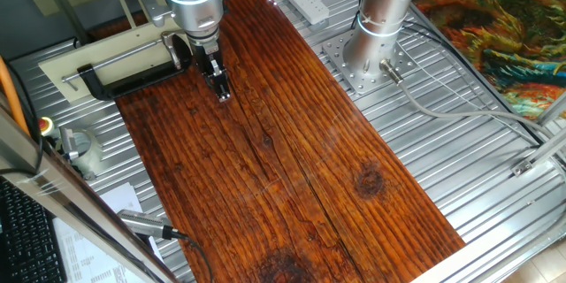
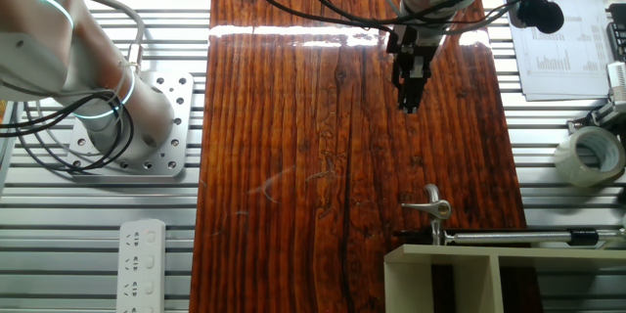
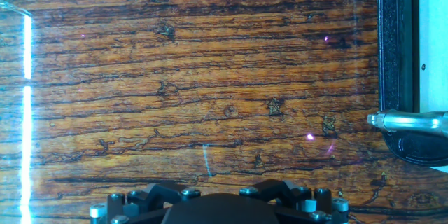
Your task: Turn off the water tap
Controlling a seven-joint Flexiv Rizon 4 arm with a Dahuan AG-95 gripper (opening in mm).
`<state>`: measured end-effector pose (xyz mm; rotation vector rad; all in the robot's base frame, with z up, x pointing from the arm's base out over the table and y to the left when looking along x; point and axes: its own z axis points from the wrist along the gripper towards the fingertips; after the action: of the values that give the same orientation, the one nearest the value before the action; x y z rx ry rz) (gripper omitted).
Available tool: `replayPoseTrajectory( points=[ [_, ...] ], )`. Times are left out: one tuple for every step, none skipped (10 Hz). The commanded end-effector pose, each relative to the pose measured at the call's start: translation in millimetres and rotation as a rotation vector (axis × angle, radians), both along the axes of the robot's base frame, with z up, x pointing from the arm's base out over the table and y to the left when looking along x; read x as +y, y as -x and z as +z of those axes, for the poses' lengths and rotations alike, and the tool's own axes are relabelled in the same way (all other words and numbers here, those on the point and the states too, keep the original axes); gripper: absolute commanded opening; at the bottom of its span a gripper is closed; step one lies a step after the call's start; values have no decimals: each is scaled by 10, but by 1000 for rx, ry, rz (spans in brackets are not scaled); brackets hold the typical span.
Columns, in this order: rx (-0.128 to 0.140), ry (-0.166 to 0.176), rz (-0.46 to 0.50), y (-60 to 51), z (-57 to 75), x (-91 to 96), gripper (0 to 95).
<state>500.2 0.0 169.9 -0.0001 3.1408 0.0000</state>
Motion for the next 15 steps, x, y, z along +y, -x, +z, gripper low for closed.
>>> replayPoseTrajectory(
  points=[
    [1,0,0,2,1,0,950],
    [-74,50,63,-1,2,1,0],
    [-73,51,63,-1,3,1,0],
    [-73,51,62,-2,3,2,0],
    [-72,51,63,-4,4,2,0],
    [-72,51,62,-4,4,2,0],
    [-72,51,61,-5,5,3,0],
    [-71,51,61,-9,8,4,0],
    [-71,50,61,-14,11,6,0],
    [-71,47,61,-25,18,10,0],
    [-70,37,64,-25,20,9,0],
    [-68,25,70,-24,22,6,0],
    [-68,21,71,-22,24,3,0],
    [-66,22,74,-20,34,-10,0],
    [-62,26,83,-17,54,-33,0]
  ],
)
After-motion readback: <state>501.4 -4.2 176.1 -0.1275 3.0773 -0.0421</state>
